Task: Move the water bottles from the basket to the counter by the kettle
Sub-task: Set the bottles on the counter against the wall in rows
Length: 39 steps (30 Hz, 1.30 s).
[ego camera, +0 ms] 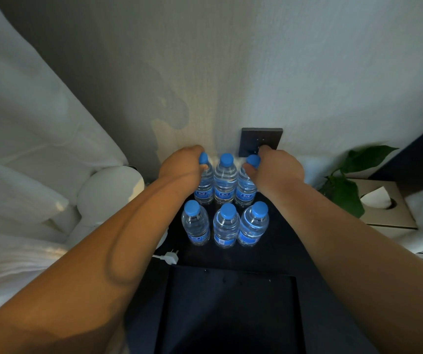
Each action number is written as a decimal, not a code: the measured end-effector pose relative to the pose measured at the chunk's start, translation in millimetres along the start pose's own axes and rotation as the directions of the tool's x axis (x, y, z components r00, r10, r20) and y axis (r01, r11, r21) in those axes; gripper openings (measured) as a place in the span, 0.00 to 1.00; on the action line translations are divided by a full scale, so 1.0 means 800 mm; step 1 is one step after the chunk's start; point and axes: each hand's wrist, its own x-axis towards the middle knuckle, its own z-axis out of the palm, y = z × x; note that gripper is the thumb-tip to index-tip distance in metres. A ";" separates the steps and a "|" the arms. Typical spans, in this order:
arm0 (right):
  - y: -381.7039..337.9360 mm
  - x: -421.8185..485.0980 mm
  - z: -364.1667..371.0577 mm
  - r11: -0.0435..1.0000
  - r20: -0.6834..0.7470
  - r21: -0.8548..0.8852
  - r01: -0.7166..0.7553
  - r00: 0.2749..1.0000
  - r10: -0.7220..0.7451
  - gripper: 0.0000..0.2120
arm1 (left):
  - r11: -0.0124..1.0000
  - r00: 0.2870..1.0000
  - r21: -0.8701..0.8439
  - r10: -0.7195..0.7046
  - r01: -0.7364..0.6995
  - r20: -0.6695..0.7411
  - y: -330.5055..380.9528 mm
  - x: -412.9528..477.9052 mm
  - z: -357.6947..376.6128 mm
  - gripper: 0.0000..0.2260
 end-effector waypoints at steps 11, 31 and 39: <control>0.006 -0.012 0.005 0.996 0.008 0.073 -0.056 0.998 0.055 0.22 | 0.999 0.999 0.047 -0.019 0.021 -0.049 0.003 -0.006 0.002 0.10; -0.008 -0.080 -0.010 0.962 0.115 0.242 0.126 0.981 -0.157 0.18 | 0.996 0.999 -0.085 -0.035 0.036 0.015 -0.010 -0.098 -0.009 0.15; -0.028 -0.110 -0.007 0.943 0.178 0.016 0.332 0.927 -0.330 0.22 | 0.990 0.987 -0.088 0.121 -0.112 0.105 -0.019 -0.130 -0.019 0.14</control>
